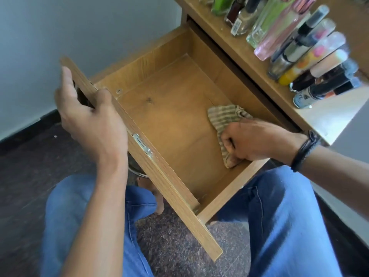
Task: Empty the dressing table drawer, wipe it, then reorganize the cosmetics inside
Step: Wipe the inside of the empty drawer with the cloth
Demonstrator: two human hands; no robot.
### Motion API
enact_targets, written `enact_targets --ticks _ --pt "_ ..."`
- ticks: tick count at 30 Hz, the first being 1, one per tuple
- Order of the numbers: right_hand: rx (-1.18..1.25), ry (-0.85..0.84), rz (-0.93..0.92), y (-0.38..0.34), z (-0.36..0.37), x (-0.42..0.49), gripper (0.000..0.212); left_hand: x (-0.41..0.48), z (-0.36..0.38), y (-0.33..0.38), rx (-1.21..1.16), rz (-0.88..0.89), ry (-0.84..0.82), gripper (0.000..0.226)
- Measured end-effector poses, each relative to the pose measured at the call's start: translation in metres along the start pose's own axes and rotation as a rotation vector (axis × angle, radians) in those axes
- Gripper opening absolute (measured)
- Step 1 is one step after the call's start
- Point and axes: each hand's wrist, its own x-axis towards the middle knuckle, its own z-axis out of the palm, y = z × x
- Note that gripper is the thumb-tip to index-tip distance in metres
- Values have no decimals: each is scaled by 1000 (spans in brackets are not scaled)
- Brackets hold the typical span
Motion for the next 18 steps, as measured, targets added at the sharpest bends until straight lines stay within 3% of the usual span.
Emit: enact_targets --ticks 6,10,14,16,18 --pt "61 -165 -154 -15 9 -7 15 -4 1 11 58 -22 15 66" --pt "103 -181 -254 -35 17 -8 19 -6 1 13 95 -58 21 66" --pt "-28 119 -272 -39 26 -21 38 -8 1 12 105 -67 19 64" --pt "-102 300 -144 -33 26 -32 51 -8 1 12 96 -69 15 65" --pt "-75 352 6 -25 25 -39 60 -7 1 13 95 -71 20 65"
